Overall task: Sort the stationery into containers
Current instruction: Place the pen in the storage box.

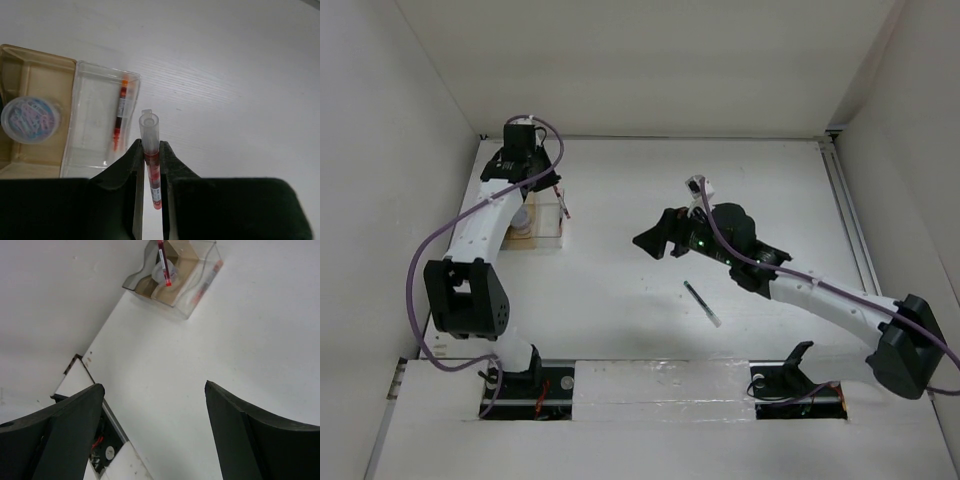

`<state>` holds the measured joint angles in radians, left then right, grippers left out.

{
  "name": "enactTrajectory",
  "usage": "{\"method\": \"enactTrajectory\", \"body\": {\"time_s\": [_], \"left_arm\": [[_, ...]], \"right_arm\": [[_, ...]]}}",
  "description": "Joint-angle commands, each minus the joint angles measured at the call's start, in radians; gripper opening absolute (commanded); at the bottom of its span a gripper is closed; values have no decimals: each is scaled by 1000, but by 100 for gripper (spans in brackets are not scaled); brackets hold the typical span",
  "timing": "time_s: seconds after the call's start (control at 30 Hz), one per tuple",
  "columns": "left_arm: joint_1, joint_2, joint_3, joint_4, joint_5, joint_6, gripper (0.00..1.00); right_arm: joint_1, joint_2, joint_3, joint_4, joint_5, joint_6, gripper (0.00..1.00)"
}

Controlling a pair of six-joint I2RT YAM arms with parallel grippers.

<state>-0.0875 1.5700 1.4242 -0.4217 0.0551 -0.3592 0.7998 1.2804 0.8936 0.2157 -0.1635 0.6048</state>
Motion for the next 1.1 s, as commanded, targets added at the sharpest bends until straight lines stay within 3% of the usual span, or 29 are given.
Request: {"method": "enactTrajectory", "body": {"time_s": [0.0, 0.23, 1.07], "left_arm": [[28, 54, 87, -80, -144, 28, 0], [147, 140, 96, -92, -109, 16, 0], [138, 262, 56, -20, 11, 14, 0]], "right_arm": [[-8, -88, -27, -39, 56, -49, 88], [-17, -226, -93, -116, 96, -79, 89], [-27, -305, -154, -145, 107, -88, 89]]}}
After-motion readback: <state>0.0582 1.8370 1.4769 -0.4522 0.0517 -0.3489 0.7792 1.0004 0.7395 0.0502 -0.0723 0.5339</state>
